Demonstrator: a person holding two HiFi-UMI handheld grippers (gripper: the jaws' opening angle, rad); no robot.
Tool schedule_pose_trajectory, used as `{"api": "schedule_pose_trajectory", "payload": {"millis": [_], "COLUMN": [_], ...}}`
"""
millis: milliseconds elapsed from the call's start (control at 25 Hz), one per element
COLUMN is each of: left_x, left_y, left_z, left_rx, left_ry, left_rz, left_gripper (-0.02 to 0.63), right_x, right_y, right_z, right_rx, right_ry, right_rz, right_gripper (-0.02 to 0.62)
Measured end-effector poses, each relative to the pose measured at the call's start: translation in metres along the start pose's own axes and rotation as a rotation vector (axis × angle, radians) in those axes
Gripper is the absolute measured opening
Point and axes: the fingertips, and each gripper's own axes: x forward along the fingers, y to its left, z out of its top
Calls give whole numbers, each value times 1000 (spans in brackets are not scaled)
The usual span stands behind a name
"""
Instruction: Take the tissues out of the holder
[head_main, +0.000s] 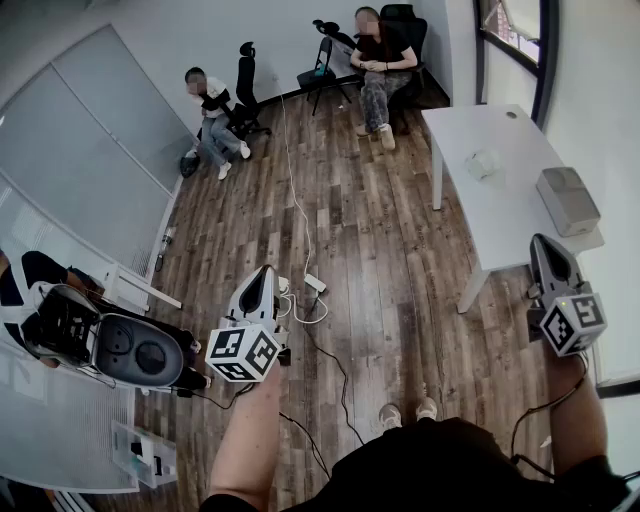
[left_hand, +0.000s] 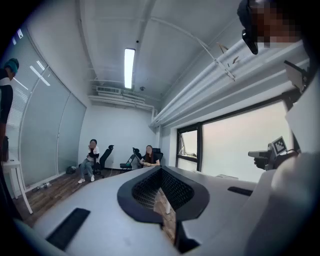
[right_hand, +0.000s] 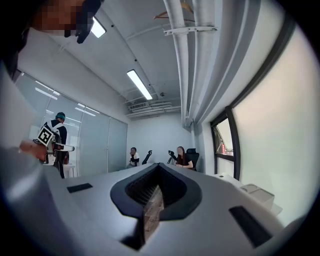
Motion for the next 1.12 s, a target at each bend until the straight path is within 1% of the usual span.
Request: {"api": "schedule_pose_trajectory", "payload": {"millis": [120, 240, 320, 440, 520, 680, 760, 920, 1040, 1120], "left_x": [7, 9, 14, 36, 52, 85, 106, 155, 205, 237], "left_y": [-25, -52, -55, -34, -26, -14, -3, 19, 39, 51], "left_z": [-10, -33, -44, -39, -38, -36, -37, -45, -41, -39], "left_rx": [-3, 7, 18, 15, 8, 30, 22, 6, 9, 3], "left_ry": [12, 32, 43, 54, 64, 51, 44, 49, 47, 46], "left_rz": [-15, -16, -2, 22, 21, 17, 20, -3, -32, -51], "left_gripper": [5, 5, 5, 5, 5, 5, 5, 5, 5, 5], "right_x": [-18, -41, -37, -2, 16, 40, 54, 86, 123, 147], "right_y": [-26, -61, -74, -73, -74, -77, -79, -89, -98, -101], "right_z": [-4, -22, -28, -21, -22, -28, -29, -28, -21, -19], "right_rx": [10, -17, -25, 0, 11, -8, -8, -17, -31, -22], "right_ry": [-9, -10, -17, -10, 6, 5, -2, -10, -13, -1], "right_rz": [-20, -65, -73, -50, -50, -32, -26, -77, -108, -122], "right_gripper": [5, 5, 5, 5, 5, 5, 5, 5, 5, 5]}}
